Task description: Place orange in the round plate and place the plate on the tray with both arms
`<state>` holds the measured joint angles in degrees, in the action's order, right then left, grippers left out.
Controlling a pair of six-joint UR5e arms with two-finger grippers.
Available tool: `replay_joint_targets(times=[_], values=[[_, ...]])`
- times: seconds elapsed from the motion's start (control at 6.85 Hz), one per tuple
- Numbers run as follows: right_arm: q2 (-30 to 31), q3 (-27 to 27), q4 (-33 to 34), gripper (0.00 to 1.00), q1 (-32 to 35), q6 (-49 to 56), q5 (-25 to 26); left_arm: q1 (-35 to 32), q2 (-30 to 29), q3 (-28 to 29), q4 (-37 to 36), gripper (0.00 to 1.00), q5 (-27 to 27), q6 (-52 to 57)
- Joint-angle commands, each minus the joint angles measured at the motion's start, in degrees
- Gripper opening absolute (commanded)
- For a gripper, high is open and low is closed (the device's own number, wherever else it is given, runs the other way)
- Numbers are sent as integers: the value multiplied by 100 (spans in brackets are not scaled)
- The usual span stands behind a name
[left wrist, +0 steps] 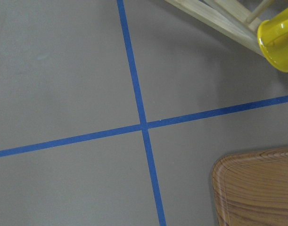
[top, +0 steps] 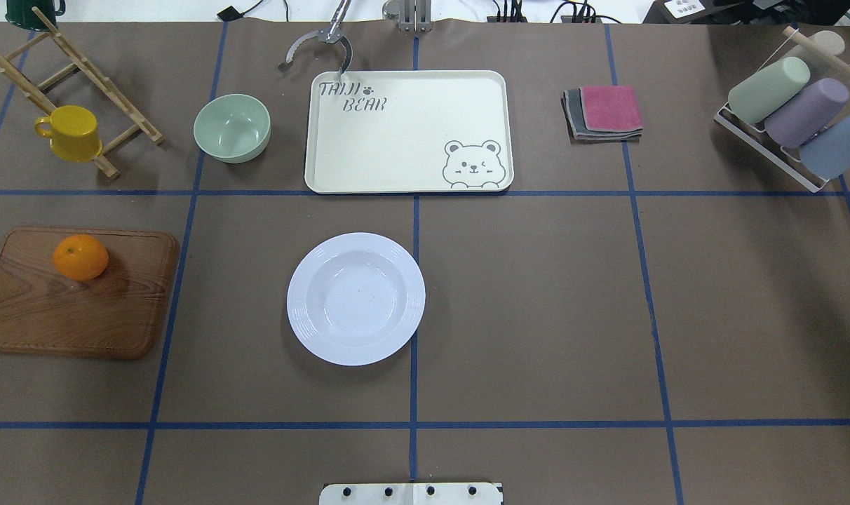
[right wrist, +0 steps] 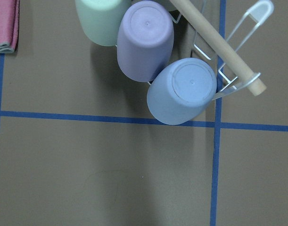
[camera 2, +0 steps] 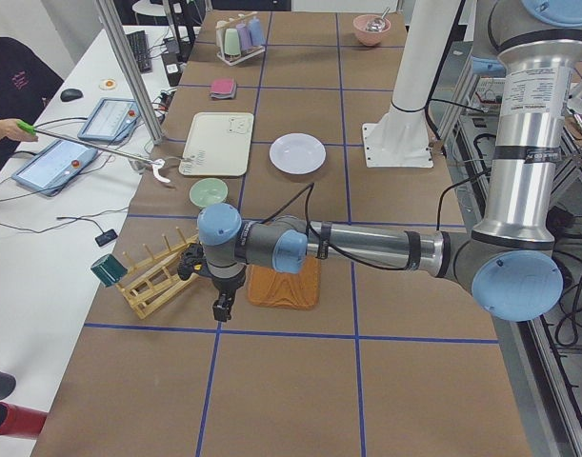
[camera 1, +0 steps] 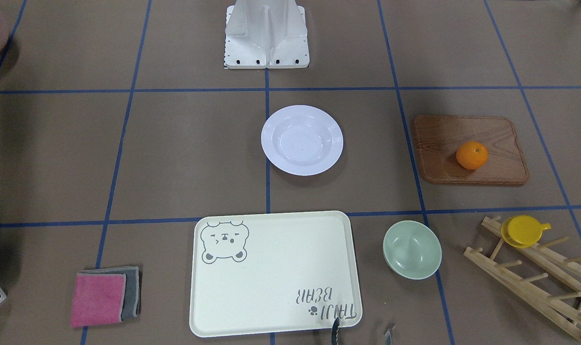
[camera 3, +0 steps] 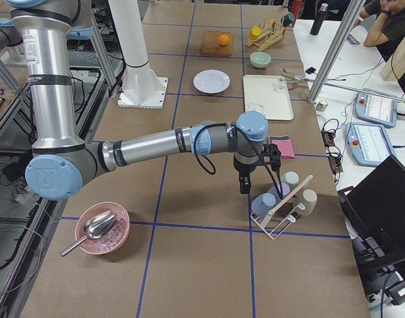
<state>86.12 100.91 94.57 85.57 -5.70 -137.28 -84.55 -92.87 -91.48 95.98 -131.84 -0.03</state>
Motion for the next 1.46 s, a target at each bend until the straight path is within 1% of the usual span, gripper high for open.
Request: replay_joint_targets(times=[0.0,0.15,0.29,0.44,0.58,0.73,0.88,1.02,1.17,1.31], values=[[-7,199,-79,100,-162,-54,-18,0,-4,-45,0,98,0,-14],[-16,592,-79,100,-529,-489,-140,9,-12,-245,-26,98,9,-223],[-294,822,-96,100,-881,-1346,-463,52,-21,-404,-26,98,9,-660],[-593,833,-688,100,-1345,-2242,-997,149,-30,-527,-18,99,0,-995],[-831,781,-1773,100,-1994,-3313,-967,463,-39,-659,0,99,9,-1321],[-886,676,-3011,100,-2601,-4289,-575,762,-30,-687,218,99,9,-1846],[-886,432,-4111,100,-3216,-5744,64,1061,-30,-687,698,99,26,-2565],[-1008,81,-4905,100,-3544,-6950,175,1316,-21,-687,973,99,35,-3103],[-1096,-79,-5461,100,-3791,-7258,541,1519,-30,-696,1167,99,61,-3534],[-1149,-81,-5988,100,-4333,-8123,1258,1817,-30,-687,1465,99,149,-4113]])
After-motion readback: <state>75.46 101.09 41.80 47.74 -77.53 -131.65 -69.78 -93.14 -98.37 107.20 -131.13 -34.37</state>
